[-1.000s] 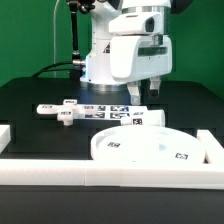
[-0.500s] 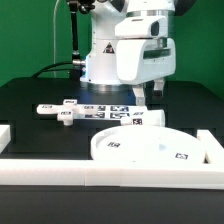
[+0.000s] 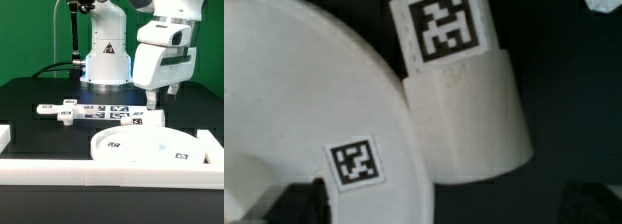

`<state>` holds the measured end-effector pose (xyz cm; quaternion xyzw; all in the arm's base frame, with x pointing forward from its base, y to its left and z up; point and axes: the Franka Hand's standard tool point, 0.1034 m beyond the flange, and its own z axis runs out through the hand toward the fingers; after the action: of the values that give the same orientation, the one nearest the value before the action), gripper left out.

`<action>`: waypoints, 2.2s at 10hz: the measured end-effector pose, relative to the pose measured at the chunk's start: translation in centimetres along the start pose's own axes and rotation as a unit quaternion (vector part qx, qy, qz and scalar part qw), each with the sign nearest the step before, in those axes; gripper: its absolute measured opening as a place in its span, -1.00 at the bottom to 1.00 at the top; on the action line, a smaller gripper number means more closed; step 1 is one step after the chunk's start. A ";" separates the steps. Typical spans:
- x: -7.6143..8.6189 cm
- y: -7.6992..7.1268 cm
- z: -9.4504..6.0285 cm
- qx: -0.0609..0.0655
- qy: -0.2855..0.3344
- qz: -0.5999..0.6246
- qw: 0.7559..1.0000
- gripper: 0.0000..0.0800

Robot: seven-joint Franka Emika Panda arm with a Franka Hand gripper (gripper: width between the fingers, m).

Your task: Assemble round table

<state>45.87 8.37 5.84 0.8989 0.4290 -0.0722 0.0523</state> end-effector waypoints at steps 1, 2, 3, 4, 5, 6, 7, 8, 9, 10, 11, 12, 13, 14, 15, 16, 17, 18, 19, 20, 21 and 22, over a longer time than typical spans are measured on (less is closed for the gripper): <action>0.4 -0.4 -0.2 0.008 -0.035 0.001 0.999 0.62; 0.5 -0.9 -0.1 0.018 -0.070 0.000 0.997 0.62; 0.5 -1.1 0.0 0.025 -0.098 -0.004 0.995 0.62; 0.2 -0.9 0.3 0.021 -0.114 -0.008 0.993 0.62; -0.5 -0.7 0.4 0.013 -0.142 -0.009 0.990 0.62; -0.6 -0.6 0.5 0.004 -0.157 -0.003 0.988 0.62; -0.9 -0.9 0.5 0.009 -0.185 -0.006 0.983 0.62; -1.1 -1.2 0.6 0.016 -0.218 -0.009 0.976 0.62; -1.1 -1.5 0.8 0.022 -0.254 -0.013 0.967 0.62; -0.9 -1.7 0.9 0.027 -0.283 -0.016 0.959 0.62; -1.0 -1.8 1.2 0.032 -0.304 -0.019 0.952 0.62; -1.2 -1.5 1.4 0.040 -0.337 -0.017 0.941 0.62; -0.7 -1.0 1.5 0.047 -0.367 -0.016 0.929 0.62; 0.6 0.1 1.5 0.051 -0.362 -0.026 0.930 0.62; 0.8 0.2 1.5 0.049 -0.360 -0.024 0.931 0.62; 0.7 0.2 1.6 0.049 -0.361 -0.025 0.931 0.62; 0.7 0.2 1.7 0.051 -0.361 -0.026 0.931 0.62; 0.6 0.4 2.4 0.053 -0.359 -0.027 0.931 0.62; 0.4 0.4 2.8 0.055 -0.360 -0.026 0.931 0.62; 0.4 0.4 3.3 0.055 -0.356 -0.027 0.933 0.62; 0.3 0.4 3.6 0.056 -0.353 -0.027 0.934 0.62; 0.3 0.3 3.8 0.056 -0.352 -0.028 0.934 0.62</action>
Offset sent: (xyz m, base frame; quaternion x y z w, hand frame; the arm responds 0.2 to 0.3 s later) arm 0.0020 -0.0426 -0.0039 -0.0853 -0.1140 0.0054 0.9898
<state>46.01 7.83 2.09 0.8049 0.4031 -0.4096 0.1477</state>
